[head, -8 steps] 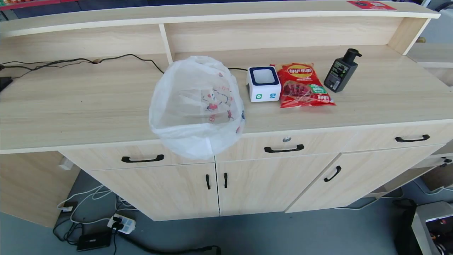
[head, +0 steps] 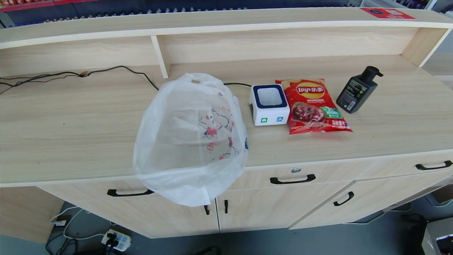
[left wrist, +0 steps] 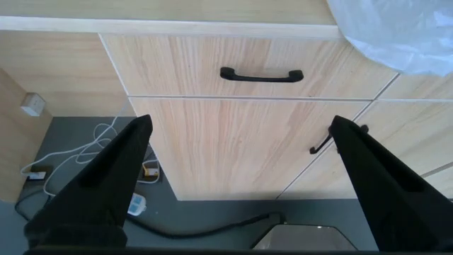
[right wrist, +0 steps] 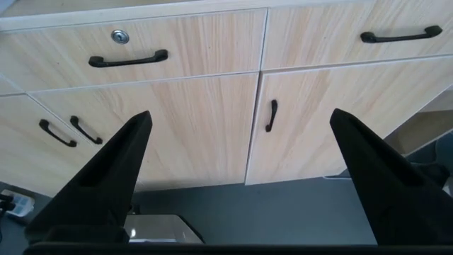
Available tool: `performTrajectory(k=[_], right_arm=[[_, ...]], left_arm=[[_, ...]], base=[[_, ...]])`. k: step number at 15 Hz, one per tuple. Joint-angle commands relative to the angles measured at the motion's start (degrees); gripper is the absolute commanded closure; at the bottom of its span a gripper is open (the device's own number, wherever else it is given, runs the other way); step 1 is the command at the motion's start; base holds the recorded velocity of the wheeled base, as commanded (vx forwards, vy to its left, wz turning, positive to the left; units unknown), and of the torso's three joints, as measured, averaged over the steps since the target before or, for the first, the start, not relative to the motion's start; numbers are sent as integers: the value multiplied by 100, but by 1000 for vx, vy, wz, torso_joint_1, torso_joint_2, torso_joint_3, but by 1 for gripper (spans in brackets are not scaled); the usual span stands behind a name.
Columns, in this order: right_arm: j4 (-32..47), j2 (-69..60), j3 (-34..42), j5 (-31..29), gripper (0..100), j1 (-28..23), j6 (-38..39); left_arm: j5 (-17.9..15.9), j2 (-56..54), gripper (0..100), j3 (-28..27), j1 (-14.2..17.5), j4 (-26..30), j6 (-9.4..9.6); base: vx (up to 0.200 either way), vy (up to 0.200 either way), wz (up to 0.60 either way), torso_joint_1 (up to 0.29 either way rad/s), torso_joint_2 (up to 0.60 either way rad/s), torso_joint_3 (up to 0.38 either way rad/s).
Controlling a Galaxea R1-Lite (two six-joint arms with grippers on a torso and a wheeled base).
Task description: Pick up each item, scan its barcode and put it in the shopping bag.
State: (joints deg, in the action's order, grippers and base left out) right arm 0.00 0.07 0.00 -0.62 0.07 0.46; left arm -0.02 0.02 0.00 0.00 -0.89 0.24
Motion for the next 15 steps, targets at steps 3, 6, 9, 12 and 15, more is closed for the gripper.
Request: performTrajectory(k=[3, 6, 9, 12, 15], right_arm=[[0, 1, 0, 1, 0, 1, 6], [0, 1, 0, 9, 0, 1, -108], [97, 801, -1002, 959, 0, 45, -697], [-97, 4299, -3744, 1117, 0, 125, -723], [-782, 6382, -5124, 765, 0, 1540, -20]], left_arm=[[2, -2, 0, 0, 0, 1, 2], [2, -2, 0, 0, 0, -8, -7], [2, -2, 0, 0, 0, -25, -7], [-6, -2, 0, 0, 0, -25, 20], [2, -2, 0, 0, 0, -34, 11]], base=[[0, 0, 0, 0, 0, 0], [0, 0, 0, 0, 0, 0], [0, 0, 0, 0, 0, 0], [0, 0, 0, 0, 0, 0], [0, 0, 0, 0, 0, 0]])
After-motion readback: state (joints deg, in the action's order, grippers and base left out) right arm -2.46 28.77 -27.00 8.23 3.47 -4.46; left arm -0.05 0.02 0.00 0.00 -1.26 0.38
